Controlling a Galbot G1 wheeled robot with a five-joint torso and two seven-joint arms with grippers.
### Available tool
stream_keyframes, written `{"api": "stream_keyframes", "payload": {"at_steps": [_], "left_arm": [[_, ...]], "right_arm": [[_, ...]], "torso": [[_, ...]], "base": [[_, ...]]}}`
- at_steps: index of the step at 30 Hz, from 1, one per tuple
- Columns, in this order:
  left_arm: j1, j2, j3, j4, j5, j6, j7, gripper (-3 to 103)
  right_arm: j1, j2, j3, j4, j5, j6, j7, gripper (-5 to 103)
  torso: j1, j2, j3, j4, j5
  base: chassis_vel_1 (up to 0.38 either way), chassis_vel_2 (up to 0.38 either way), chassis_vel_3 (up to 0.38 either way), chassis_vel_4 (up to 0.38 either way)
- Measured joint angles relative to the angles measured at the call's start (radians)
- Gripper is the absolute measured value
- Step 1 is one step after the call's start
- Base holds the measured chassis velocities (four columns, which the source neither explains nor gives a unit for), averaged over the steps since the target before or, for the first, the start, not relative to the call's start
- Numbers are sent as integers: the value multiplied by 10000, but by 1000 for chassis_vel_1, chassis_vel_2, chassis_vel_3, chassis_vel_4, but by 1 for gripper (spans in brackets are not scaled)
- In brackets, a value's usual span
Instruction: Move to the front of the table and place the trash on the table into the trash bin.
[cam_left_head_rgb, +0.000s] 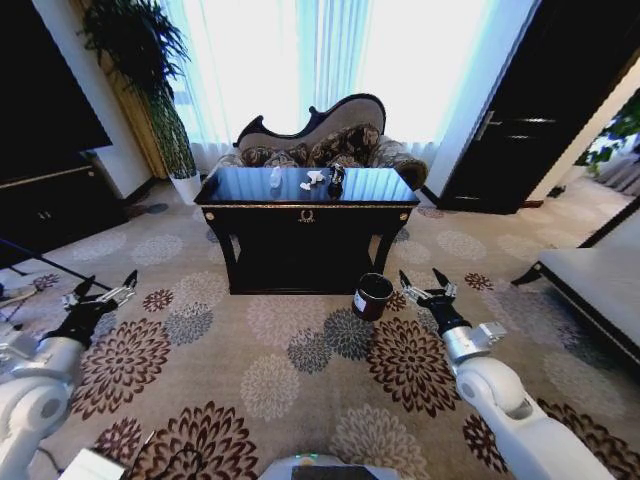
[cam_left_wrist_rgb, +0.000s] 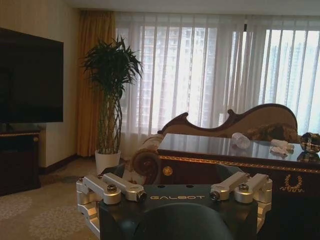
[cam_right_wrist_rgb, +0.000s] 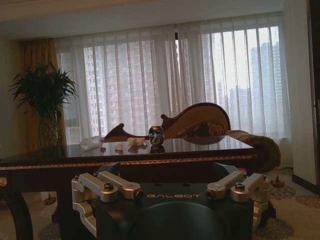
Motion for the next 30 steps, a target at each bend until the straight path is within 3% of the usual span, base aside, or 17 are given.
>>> {"api": "stream_keyframes", "payload": {"at_steps": [10,30], "left_arm": [[75,-363,160,-23,142,-64,36,100],[297,-615,300,-116,310,-175,141,100]], "right_arm": [[-101,89,13,-2,-77,2,17,100],[-244,233,-16,134,-282,13,-27,100]], "torso": [[-3,1,-1,1,0],[-1,0,0,0,0]], "base": [[-36,46,38,-40],[-160,160,165,-172]]}}
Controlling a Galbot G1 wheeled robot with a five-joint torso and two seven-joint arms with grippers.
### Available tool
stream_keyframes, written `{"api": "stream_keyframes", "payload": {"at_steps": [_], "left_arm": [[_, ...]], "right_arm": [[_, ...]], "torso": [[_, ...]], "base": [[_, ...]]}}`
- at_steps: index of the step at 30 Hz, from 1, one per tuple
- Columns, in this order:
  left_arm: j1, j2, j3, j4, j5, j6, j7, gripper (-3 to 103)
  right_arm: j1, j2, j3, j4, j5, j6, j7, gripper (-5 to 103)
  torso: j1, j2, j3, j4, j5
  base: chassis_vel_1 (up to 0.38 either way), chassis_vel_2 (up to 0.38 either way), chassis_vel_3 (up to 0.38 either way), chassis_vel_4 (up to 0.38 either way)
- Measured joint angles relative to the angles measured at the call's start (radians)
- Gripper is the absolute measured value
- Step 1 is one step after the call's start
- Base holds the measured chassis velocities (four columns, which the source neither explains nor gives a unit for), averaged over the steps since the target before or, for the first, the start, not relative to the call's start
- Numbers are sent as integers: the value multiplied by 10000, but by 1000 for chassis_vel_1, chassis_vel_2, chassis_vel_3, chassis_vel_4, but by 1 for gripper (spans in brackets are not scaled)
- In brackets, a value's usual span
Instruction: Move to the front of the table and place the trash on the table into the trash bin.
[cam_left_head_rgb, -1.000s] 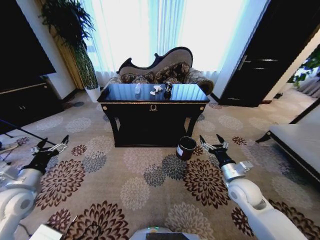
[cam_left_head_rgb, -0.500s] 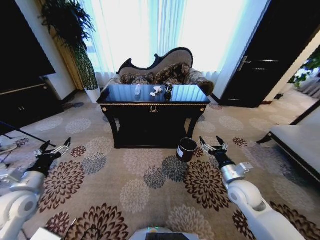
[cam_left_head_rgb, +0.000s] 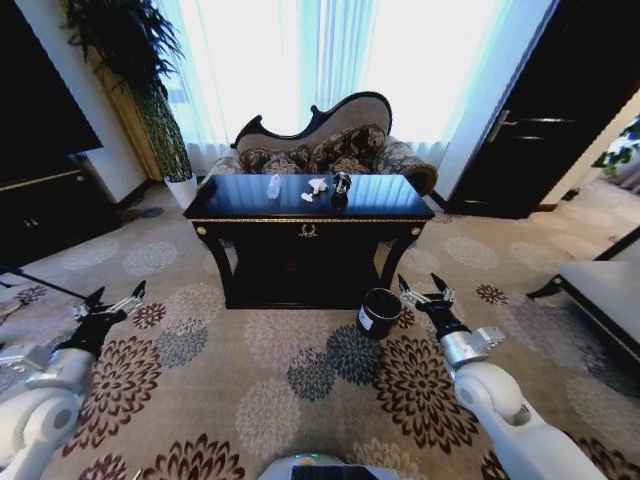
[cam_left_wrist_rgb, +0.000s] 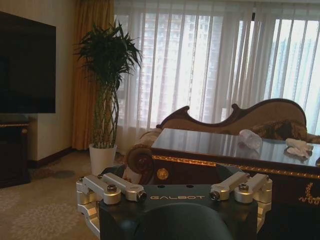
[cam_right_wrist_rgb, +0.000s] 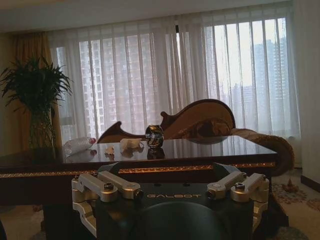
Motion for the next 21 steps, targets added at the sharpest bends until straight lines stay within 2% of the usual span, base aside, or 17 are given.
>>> {"api": "stream_keyframes", "payload": {"at_steps": [21], "left_arm": [[166,-12,13,-104,-272,58,31,100]], "right_arm": [[-41,32,-100,187,-82,-44,4,100]], "torso": [[2,1,0,0,0]], "base": [[-134,129,133,-128]]}}
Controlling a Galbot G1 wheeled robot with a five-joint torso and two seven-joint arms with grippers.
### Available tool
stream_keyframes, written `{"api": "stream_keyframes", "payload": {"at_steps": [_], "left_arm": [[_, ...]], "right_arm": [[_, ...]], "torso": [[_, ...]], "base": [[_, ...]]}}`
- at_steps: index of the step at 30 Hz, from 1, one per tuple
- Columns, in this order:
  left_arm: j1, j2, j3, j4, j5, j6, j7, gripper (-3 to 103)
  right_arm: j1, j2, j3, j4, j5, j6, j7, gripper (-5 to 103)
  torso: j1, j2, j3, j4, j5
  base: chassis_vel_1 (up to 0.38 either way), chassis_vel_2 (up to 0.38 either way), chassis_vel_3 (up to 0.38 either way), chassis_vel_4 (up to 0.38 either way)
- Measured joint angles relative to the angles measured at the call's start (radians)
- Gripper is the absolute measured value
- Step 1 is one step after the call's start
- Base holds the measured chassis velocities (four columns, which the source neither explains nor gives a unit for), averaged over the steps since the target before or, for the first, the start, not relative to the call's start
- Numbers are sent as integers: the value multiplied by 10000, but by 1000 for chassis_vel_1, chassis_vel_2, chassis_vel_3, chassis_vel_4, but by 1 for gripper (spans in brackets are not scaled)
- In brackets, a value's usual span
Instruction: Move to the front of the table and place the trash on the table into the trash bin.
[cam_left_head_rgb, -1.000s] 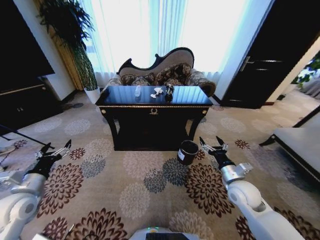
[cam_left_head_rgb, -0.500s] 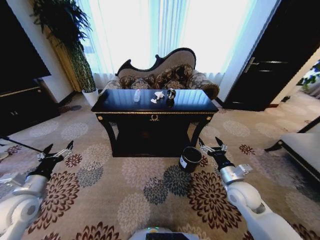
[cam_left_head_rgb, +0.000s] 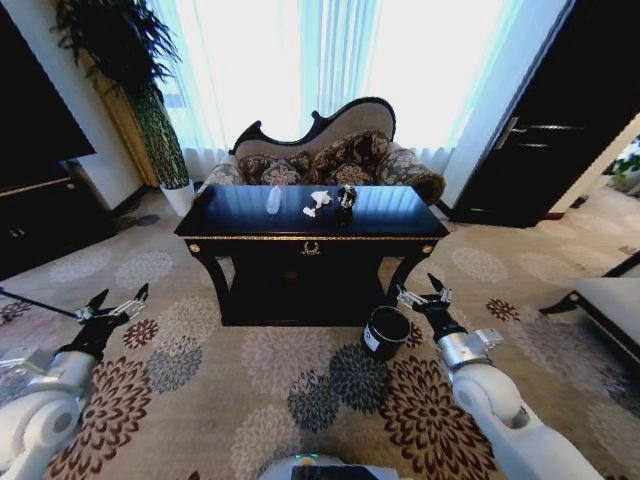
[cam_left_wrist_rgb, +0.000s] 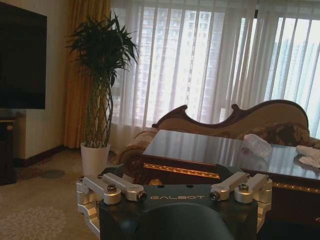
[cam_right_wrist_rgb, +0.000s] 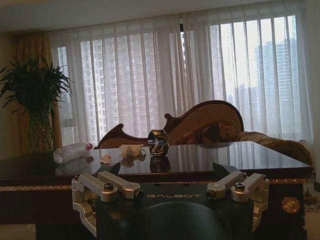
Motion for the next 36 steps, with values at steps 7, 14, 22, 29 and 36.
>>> {"api": "stream_keyframes", "payload": {"at_steps": [7,14,22,29,36], "left_arm": [[-28,30,1,94,-18,2,11,100],[-19,139,-19,221,-31,-19,33,100],[-36,252,-18,246,-103,-20,55,100],[-34,292,-25,257,-116,-30,130,100],[-25,308,-18,205,-105,-41,162,99]], "right_arm": [[1,57,-69,35,-146,-43,26,100],[-99,170,-76,91,-233,-62,29,100],[-144,249,-93,35,-328,-49,17,100],[-141,242,-90,44,-318,-49,17,100],[-166,262,-78,172,-316,-52,16,100]], "torso": [[-1,0,-1,0,0],[-2,0,0,0,1],[-1,0,-1,1,0],[0,-2,1,0,1],[0,-2,0,1,0]], "base": [[-119,118,130,-118],[-115,113,112,-106],[-126,125,122,-129],[-142,142,140,-141],[-126,135,121,-130]]}}
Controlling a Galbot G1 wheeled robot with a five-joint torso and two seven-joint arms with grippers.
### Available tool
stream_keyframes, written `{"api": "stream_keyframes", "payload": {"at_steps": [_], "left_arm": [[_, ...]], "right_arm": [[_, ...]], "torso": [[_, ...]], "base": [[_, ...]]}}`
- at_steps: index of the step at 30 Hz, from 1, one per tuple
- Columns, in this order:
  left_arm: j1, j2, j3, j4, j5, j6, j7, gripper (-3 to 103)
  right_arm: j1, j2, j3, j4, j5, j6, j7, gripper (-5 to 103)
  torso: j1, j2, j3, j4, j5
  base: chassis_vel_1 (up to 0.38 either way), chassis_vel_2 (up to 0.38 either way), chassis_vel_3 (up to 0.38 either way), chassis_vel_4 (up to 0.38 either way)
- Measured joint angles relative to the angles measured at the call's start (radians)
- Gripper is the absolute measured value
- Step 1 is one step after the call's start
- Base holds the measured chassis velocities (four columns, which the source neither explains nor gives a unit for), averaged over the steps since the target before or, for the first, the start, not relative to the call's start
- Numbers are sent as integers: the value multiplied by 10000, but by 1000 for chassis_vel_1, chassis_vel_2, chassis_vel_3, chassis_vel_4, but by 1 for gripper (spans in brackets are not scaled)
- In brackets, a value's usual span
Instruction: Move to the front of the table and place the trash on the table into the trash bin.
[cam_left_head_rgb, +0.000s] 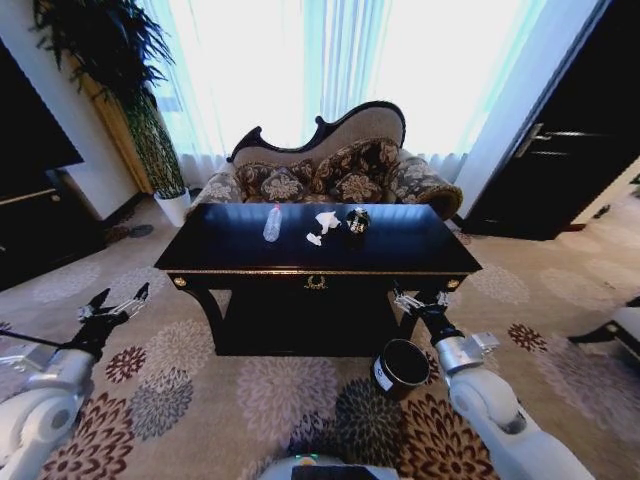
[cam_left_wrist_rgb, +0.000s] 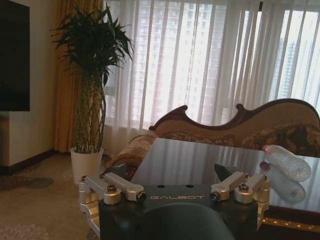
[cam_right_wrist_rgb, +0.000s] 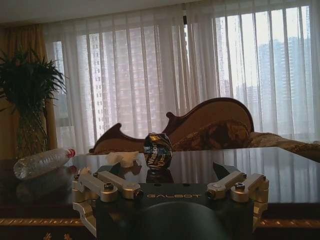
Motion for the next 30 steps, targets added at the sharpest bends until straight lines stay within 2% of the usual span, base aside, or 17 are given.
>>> {"api": "stream_keyframes", "payload": {"at_steps": [8,9,23,30], "left_arm": [[-117,128,-93,-51,44,-5,52,96],[-116,151,-98,-72,44,-6,61,100],[-167,162,-27,-185,308,-11,104,100],[-569,546,473,-481,286,252,136,100]], "right_arm": [[-40,30,31,99,13,-1,5,100],[-41,30,32,135,20,-3,8,100],[-44,51,20,270,19,-16,51,100],[8,112,-95,286,-40,192,168,100]], "torso": [[-1,0,0,-1,0],[0,0,0,-1,0],[0,0,1,0,1],[6,0,2,1,0]], "base": [[-140,141,128,-135],[-141,144,139,-151],[-142,137,133,-136],[-73,69,80,-73]]}}
